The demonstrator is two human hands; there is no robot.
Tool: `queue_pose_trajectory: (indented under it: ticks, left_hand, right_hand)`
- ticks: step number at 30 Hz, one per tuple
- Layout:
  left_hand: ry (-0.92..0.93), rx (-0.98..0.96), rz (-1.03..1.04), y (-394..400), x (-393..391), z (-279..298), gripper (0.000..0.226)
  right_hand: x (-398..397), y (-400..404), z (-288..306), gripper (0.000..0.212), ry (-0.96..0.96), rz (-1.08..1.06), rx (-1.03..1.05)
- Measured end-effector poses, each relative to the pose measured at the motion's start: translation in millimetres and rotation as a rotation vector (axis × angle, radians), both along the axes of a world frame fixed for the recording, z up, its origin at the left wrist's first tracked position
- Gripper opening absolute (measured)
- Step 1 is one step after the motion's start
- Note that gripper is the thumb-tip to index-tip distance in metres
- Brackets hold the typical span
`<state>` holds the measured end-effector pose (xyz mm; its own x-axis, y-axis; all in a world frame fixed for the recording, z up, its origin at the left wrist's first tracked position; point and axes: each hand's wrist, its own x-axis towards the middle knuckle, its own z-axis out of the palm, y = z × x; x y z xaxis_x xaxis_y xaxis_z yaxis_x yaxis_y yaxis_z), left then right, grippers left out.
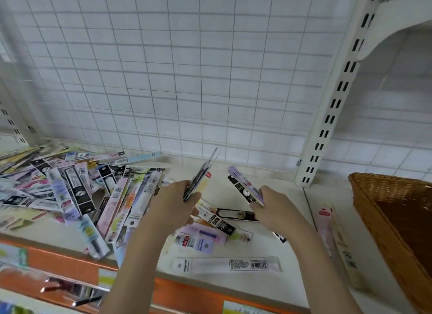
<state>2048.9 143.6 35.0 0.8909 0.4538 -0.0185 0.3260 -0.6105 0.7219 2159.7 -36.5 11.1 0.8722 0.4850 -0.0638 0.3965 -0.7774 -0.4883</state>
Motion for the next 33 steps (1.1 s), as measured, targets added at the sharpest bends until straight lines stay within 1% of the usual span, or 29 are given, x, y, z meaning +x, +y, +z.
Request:
queue_pose_trajectory:
  ticks: [2, 4, 6, 8, 10, 11, 12, 15, 17, 20, 23, 24, 27, 28, 30, 33]
  left_hand:
    - [0.071, 0.109, -0.029, -3, 2, -2, 0.021]
    - [0.117, 0.218, -0.059, -6, 4, -6, 0.029]
    - [0.156, 0.278, -0.09, -8, 5, -7, 0.023]
    - [0.214, 0.332, -0.137, -11, 7, -9, 0.018]
    - [0.252, 0.344, -0.164, -14, 10, -13, 0.024]
    - [0.265, 0.339, -0.176, -16, 11, -15, 0.025]
    - [0.277, 0.332, -0.191, -18, 12, -17, 0.023]
    - [0.289, 0.353, -0.186, -16, 15, -20, 0.007]
    - [0.283, 0.388, -0.175, -12, 17, -22, 0.008]
    - [0.218, 0.432, -0.189, -10, 18, -23, 0.01]
    - [0.088, 0.522, -0.174, -9, 19, -20, 0.03]
    - [0.014, 0.527, -0.154, -8, 19, -18, 0.031]
    - [-0.224, 0.494, -0.082, -6, 17, -10, 0.027]
    - [-0.276, 0.482, -0.063, -6, 15, -6, 0.025]
    - [-0.35, 0.46, -0.03, -6, 12, 0, 0.021]
    - [-0.417, 0.361, 0.002, -4, 9, 3, 0.022]
  right_hand:
    - [-2, -6, 0, 0.02, -0.009, -0.014, 0.003]
    - [-4, -12, 2, 0.031, -0.01, -0.045, 0.03]
    - [-3, -18, 2, 0.039, -0.002, -0.086, 0.049]
    - [-1, -23, 2, 0.033, -0.022, -0.115, 0.022]
    - [2, -26, 1, 0.024, -0.045, -0.143, -0.001]
    - [2, -28, 0, 0.024, -0.054, -0.15, 0.001]
    - [3, -29, -1, 0.023, -0.059, -0.154, 0.004]
    - [3, -29, -3, 0.016, -0.055, -0.156, 0.012]
    - [2, -27, -4, 0.013, -0.049, -0.148, 0.007]
    - [1, -23, -6, 0.013, -0.054, -0.149, 0.026]
    - [2, -21, -9, 0.013, -0.054, -0.166, 0.045]
    - [2, -20, -10, 0.012, -0.057, -0.167, 0.047]
    - [2, -18, -11, 0.01, -0.041, -0.145, 0.053]
    - [1, -16, -11, 0.009, -0.029, -0.129, 0.048]
    - [-1, -13, -14, 0.01, 0.0, -0.097, 0.022]
    - [-4, -6, -20, 0.025, 0.031, -0.065, -0.036]
